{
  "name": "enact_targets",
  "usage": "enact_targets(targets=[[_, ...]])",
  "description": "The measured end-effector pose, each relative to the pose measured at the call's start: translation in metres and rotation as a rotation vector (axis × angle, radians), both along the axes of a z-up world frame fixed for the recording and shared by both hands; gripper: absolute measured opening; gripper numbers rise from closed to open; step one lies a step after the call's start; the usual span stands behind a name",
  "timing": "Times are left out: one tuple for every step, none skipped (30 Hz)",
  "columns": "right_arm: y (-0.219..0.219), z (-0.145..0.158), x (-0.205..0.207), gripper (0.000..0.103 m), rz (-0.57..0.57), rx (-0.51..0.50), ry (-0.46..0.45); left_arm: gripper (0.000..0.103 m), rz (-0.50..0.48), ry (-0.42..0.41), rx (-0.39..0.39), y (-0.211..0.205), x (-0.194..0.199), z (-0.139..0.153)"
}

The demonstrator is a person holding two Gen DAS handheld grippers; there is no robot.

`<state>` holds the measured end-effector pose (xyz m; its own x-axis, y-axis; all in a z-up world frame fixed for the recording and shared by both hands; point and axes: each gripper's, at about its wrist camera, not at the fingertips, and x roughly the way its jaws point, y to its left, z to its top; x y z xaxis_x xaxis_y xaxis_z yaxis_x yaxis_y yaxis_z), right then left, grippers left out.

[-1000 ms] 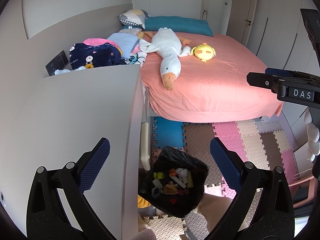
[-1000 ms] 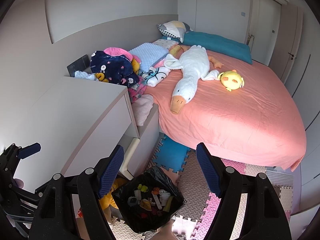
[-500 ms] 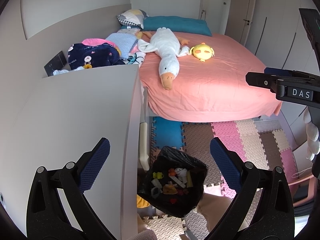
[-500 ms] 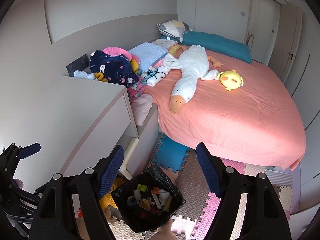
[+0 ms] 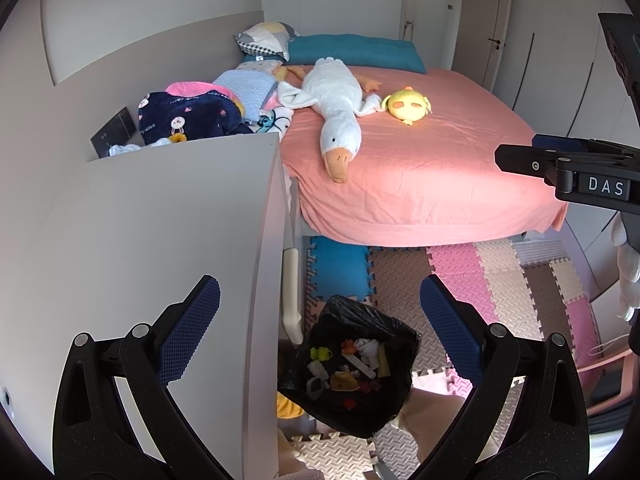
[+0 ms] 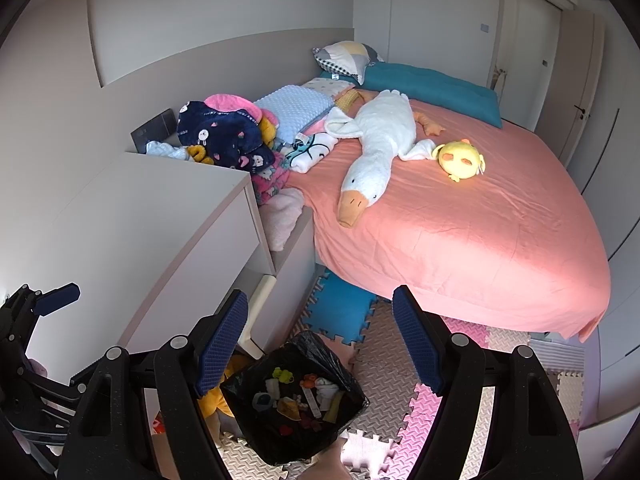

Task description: Collect trash

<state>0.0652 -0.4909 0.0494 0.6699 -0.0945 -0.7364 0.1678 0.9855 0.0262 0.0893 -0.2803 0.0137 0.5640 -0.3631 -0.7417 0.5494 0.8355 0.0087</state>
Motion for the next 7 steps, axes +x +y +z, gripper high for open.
enact_targets(targets=[[-0.0005, 0.0, -0.0003, 0.075, -0.001, 0.0, 0.0, 0.097, -0.002, 0.003, 0.001, -0.0004, 0.0003, 0.0], [-0.0016, -0.0002, -0.0012, 0.075, -0.001, 0.0, 0.001, 0.097, 0.0, 0.008, 0.004, -0.0008, 0.0012, -0.0004], [-0.002, -0.0001, -0.0016, 0.075, -0.001, 0.0, 0.0, 0.097, 0.003, 0.016, 0.01, -0.0013, 0.0025, -0.001], [-0.0018, 0.0, -0.0012, 0.075, 0.0, 0.0, 0.0, 0.097, 0.0, 0.022, 0.014, -0.0019, 0.003, -0.0017], [-0.0018, 0.0, -0.001, 0.075, 0.0, 0.0, 0.0, 0.097, -0.002, 0.022, 0.014, -0.002, 0.0029, -0.0022], [-0.0021, 0.0, -0.0012, 0.075, 0.001, 0.0, 0.0, 0.097, -0.002, 0.02, 0.016, -0.0022, 0.0023, -0.0025], [-0.0017, 0.0, -0.001, 0.075, -0.001, -0.001, 0.0, 0.097, -0.004, 0.019, 0.016, -0.0024, 0.002, -0.0028]])
